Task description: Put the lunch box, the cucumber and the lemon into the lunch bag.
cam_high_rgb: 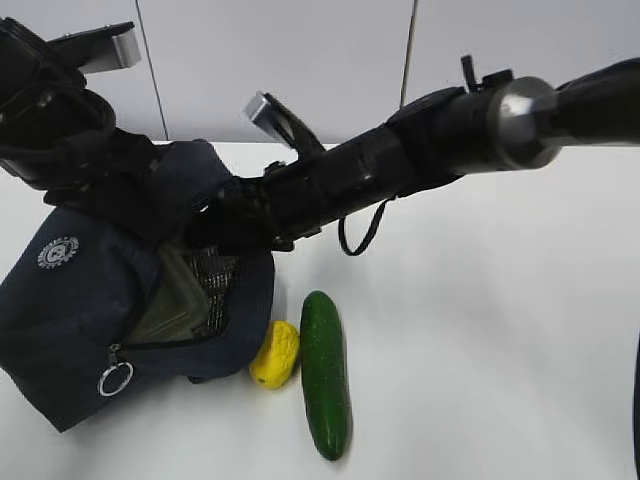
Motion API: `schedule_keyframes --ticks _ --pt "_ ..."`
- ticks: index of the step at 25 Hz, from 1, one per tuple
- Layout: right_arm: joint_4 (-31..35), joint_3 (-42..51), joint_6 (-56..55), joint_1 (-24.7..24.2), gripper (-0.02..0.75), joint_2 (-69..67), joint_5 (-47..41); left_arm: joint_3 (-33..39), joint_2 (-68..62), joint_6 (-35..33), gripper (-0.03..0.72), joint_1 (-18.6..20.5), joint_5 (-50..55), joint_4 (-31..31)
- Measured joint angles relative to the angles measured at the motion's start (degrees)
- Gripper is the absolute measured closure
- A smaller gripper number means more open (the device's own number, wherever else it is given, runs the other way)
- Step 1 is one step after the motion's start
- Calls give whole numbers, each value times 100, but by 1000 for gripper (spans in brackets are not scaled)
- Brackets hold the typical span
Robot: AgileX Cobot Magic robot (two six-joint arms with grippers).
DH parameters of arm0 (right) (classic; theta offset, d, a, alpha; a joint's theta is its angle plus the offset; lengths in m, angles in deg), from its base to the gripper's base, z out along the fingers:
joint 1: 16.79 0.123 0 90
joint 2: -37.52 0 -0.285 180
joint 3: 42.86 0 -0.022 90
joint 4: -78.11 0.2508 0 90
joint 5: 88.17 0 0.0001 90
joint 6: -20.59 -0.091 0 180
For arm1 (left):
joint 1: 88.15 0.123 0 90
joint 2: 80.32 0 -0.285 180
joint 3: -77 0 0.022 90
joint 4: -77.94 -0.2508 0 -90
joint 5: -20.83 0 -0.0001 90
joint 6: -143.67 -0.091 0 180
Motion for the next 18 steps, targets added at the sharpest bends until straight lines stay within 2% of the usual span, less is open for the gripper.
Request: schedule_keyframes --ticks 5,10,18 --pt "-849 0 -679 -354 323 418 -370 -3 0 0 683 0 34 -50" --pt "-2355 0 -1714 -379 323 961 -569 -3 0 -13 683 0 70 -180" --pt "-4383 0 -3467 -379 323 1448 -724 -12 0 -13 683 0 114 -399"
